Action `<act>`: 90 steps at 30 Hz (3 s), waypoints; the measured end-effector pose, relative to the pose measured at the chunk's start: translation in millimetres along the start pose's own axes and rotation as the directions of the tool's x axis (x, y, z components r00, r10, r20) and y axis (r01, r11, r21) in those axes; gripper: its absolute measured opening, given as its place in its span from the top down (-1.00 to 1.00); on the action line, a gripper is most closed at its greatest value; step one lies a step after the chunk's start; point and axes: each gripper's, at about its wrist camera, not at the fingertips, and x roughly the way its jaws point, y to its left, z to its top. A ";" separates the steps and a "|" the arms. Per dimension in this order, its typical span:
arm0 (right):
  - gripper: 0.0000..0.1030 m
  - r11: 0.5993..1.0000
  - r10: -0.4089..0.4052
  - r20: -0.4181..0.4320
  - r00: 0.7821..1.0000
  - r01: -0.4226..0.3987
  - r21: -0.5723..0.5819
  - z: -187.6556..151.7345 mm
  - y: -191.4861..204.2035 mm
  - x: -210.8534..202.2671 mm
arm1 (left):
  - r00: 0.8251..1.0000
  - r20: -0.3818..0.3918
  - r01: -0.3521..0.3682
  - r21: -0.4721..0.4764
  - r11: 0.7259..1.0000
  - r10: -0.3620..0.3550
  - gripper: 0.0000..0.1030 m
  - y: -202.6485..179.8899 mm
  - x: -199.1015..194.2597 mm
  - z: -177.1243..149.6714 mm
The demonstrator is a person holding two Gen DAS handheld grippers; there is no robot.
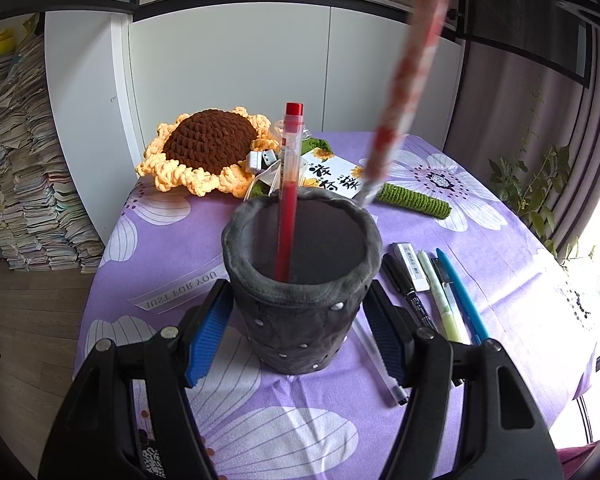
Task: Organize stationery
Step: 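Carry the pink pen with the right tool into the grey cup and release, then lower the right tool onto the blue pen and grasp it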
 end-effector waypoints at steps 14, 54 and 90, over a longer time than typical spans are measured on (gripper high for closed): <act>0.79 0.999 -0.010 -0.189 0.982 0.000 -0.051 -42.6 1.6 79.4 | 1.000 0.007 0.005 0.005 1.000 -0.005 -0.28 0.2 -0.5 -1.6; 0.39 0.969 -0.158 -0.557 0.815 0.236 0.071 -196.8 -69.7 58.4 | 1.000 -0.010 -0.011 -0.002 1.000 0.011 -0.25 -0.1 -2.3 -4.8; 0.23 0.939 -0.303 -0.584 0.753 0.340 -0.050 -148.5 -129.4 121.9 | 1.000 -0.002 -0.020 0.012 1.000 0.020 -0.24 -2.6 -4.0 -1.6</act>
